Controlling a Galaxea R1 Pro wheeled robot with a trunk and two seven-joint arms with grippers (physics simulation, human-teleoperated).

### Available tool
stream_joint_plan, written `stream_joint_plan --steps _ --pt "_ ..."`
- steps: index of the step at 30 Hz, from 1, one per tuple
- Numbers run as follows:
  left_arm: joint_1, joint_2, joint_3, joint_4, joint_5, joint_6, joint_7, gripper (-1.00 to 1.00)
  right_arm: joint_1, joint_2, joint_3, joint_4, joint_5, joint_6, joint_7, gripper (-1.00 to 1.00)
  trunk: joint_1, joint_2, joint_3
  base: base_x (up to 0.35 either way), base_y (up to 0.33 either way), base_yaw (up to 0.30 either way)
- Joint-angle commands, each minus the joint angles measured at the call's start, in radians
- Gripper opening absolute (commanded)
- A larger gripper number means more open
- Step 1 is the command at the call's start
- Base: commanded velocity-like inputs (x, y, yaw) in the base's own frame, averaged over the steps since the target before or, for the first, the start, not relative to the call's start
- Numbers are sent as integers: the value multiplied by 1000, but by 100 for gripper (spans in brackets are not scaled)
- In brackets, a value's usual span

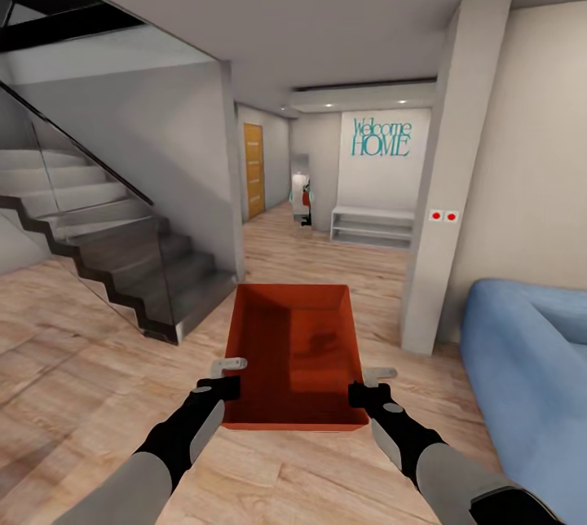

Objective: Move the two storage containers from the living room to the garage. In the garage, place one container on the floor and stack the other container on top of it (either order is fine).

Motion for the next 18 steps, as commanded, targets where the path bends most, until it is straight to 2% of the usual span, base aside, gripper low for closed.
stream_joint_plan --steps 1,18 --pt "0 1 70 -2 64 4 11 -100 0 0 -18 -3 -10 -2 3 -100 1 -1 0 323 0 0" --pt "0 2 70 -2 64 4 11 -100 0 -2 -19 -3 -8 -4 1 -100 1 -1 0 323 0 0"
